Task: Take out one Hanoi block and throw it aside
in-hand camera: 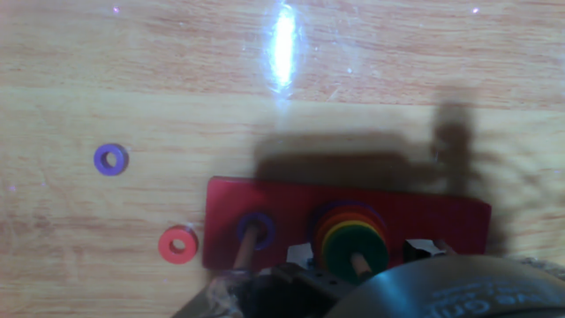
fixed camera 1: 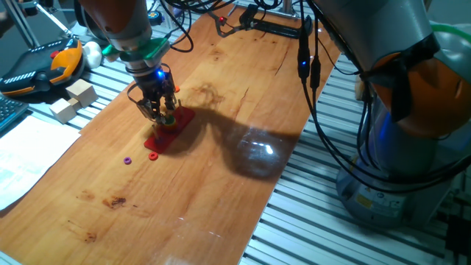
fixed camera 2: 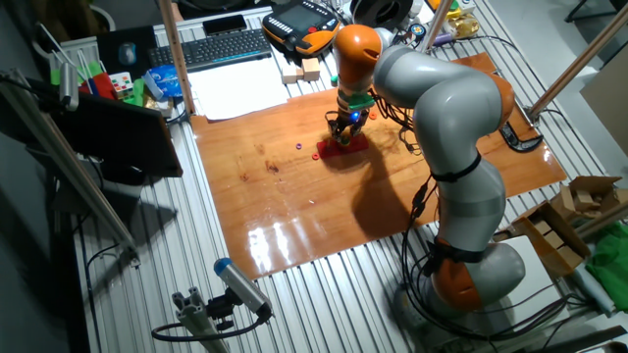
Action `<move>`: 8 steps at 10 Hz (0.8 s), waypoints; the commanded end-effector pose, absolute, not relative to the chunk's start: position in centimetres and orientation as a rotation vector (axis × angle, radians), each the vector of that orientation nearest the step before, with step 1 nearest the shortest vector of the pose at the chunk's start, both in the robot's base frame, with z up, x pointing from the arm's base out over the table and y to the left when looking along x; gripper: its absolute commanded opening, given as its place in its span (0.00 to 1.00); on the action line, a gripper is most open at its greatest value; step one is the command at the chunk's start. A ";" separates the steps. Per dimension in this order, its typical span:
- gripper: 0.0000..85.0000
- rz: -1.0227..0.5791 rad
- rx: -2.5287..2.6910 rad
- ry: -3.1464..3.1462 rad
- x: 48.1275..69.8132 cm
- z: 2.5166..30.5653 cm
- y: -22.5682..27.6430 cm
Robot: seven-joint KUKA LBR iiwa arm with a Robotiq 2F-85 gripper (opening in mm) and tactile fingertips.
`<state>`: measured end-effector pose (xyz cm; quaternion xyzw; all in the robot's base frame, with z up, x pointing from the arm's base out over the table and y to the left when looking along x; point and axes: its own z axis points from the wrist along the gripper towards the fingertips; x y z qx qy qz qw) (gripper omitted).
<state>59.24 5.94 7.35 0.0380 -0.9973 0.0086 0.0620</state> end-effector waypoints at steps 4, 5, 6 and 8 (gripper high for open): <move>0.65 0.039 0.123 -3.022 59.3 7.1 5.9; 0.65 0.040 0.123 -3.023 59.2 7.0 6.0; 0.65 0.040 0.126 -3.026 59.2 6.9 5.9; 0.65 0.040 0.128 -3.026 59.2 6.7 5.9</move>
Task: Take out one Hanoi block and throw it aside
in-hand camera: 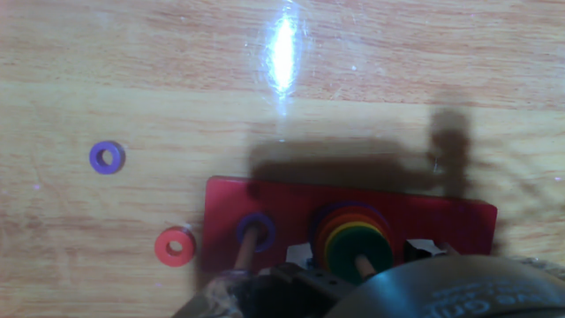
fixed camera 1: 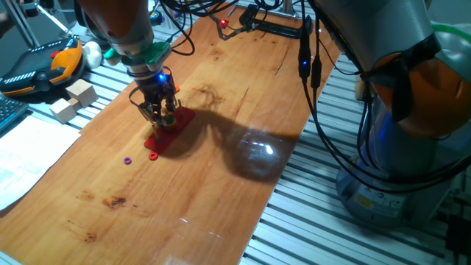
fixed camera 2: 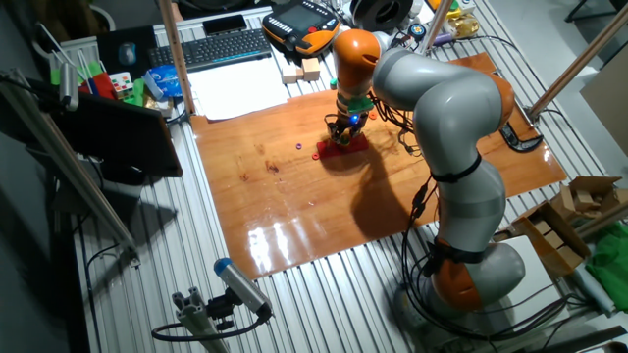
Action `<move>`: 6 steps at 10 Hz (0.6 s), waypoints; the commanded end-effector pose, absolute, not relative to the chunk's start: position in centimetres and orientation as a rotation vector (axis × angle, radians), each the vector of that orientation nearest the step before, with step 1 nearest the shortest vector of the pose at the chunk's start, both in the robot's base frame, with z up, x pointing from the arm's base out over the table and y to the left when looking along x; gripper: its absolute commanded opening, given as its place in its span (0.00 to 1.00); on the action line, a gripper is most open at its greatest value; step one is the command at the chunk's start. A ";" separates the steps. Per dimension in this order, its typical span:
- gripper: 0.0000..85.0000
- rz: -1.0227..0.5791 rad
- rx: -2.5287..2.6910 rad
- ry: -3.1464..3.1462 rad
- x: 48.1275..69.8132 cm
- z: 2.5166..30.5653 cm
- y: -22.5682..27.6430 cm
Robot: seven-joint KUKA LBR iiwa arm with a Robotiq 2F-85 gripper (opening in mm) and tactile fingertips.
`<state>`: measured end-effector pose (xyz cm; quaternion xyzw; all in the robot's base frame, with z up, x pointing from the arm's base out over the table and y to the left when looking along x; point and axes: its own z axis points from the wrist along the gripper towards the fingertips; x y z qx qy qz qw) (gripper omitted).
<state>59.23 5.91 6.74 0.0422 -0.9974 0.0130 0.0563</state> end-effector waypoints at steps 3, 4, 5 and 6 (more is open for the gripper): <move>0.65 0.032 0.136 -3.027 59.2 6.3 5.7; 0.65 0.028 0.138 -3.029 59.2 6.1 5.7; 0.65 0.023 0.139 -3.029 59.2 6.1 5.7; 0.65 0.023 0.139 -3.029 59.2 6.1 5.7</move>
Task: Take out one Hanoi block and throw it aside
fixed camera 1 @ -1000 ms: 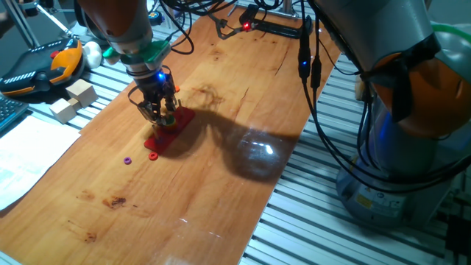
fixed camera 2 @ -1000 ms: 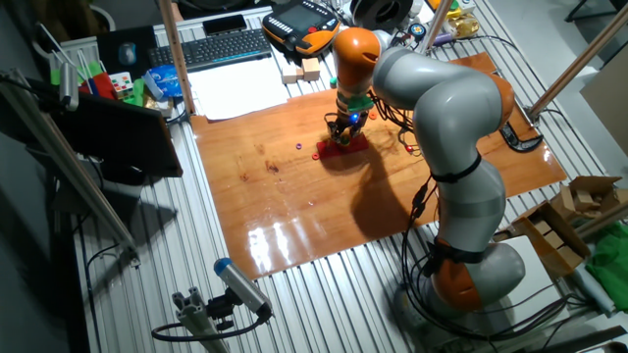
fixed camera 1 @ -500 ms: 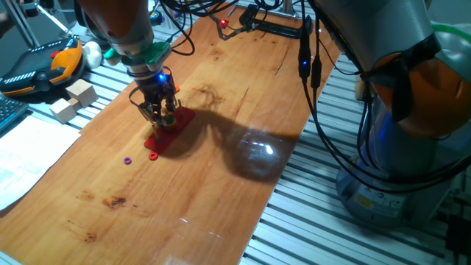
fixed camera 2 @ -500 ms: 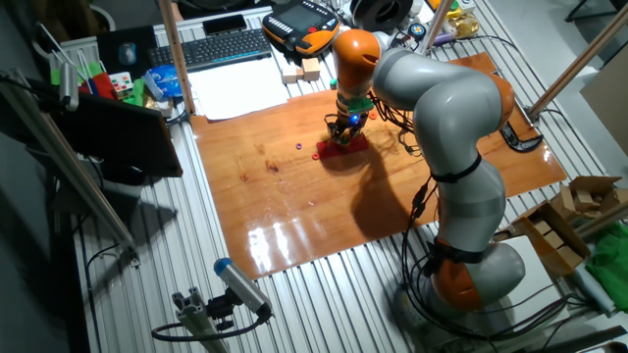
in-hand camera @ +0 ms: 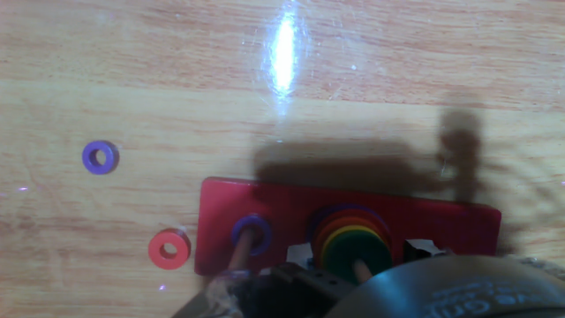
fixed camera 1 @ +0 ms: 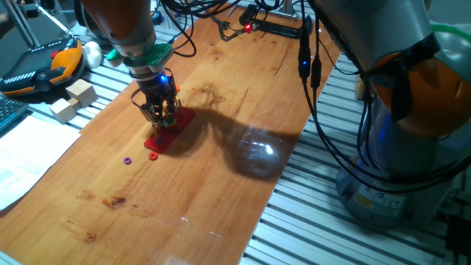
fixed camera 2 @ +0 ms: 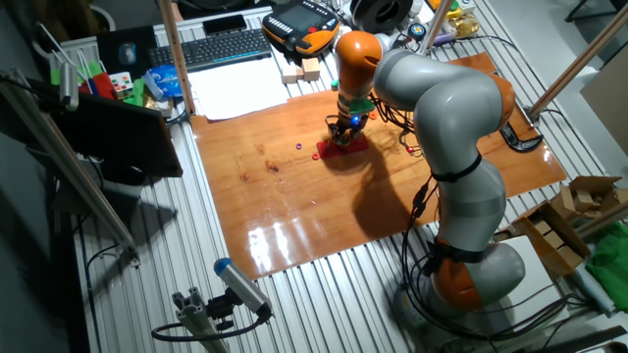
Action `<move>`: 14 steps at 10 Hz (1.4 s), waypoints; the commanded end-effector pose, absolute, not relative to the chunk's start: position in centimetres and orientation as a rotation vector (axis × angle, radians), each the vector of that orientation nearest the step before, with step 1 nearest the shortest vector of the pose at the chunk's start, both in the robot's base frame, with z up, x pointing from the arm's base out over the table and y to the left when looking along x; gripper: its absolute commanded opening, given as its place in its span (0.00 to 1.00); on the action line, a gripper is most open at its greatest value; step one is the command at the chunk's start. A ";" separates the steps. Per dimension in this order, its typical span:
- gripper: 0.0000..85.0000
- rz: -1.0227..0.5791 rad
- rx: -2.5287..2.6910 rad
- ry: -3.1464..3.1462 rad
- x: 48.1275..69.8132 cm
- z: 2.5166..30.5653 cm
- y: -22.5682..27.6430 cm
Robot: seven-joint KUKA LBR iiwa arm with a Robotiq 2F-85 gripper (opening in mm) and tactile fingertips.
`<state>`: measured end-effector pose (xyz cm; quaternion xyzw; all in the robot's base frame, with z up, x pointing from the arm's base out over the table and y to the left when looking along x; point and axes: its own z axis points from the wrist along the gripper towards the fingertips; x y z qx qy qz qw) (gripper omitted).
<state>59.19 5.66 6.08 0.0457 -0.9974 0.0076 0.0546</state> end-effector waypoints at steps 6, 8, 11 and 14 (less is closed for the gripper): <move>0.57 0.020 0.148 -3.026 59.2 6.1 5.7; 0.55 0.019 0.157 -3.024 59.2 6.1 5.7; 0.51 0.019 0.164 -3.022 59.2 6.1 5.7; 0.47 0.018 0.171 -3.021 59.2 6.0 5.7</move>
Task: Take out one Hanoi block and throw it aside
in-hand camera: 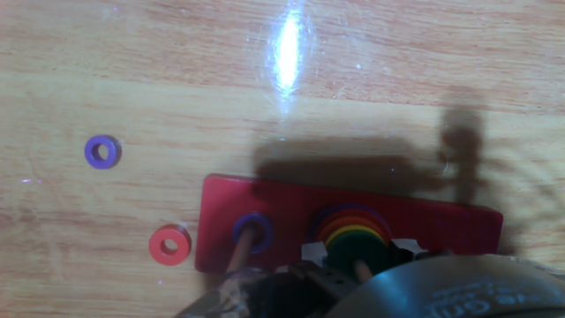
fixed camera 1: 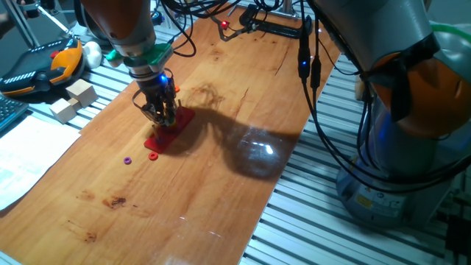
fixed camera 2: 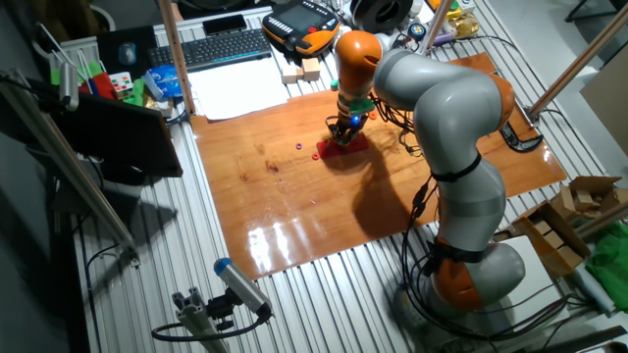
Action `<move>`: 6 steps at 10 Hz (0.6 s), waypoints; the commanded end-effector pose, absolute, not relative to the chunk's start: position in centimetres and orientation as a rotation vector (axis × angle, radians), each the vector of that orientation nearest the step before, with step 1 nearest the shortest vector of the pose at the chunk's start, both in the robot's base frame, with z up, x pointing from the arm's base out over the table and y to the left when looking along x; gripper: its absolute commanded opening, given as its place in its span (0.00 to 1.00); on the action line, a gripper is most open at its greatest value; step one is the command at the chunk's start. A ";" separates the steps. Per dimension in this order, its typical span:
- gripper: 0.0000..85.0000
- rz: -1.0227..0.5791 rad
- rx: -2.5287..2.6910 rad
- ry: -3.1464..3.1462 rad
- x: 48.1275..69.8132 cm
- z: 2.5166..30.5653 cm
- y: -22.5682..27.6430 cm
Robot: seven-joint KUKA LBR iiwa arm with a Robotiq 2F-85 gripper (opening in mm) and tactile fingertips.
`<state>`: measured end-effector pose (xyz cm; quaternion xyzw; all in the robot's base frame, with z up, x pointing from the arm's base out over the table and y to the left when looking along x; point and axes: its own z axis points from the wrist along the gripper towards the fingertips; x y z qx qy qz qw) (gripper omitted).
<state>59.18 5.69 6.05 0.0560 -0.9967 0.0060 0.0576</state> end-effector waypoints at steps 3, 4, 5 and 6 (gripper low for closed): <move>0.46 0.021 0.171 -3.024 59.2 6.1 5.7; 0.46 0.021 0.171 -3.024 59.2 6.1 5.7; 0.46 0.023 0.171 -3.024 59.2 6.1 5.7; 0.46 0.023 0.171 -3.024 59.2 6.1 5.7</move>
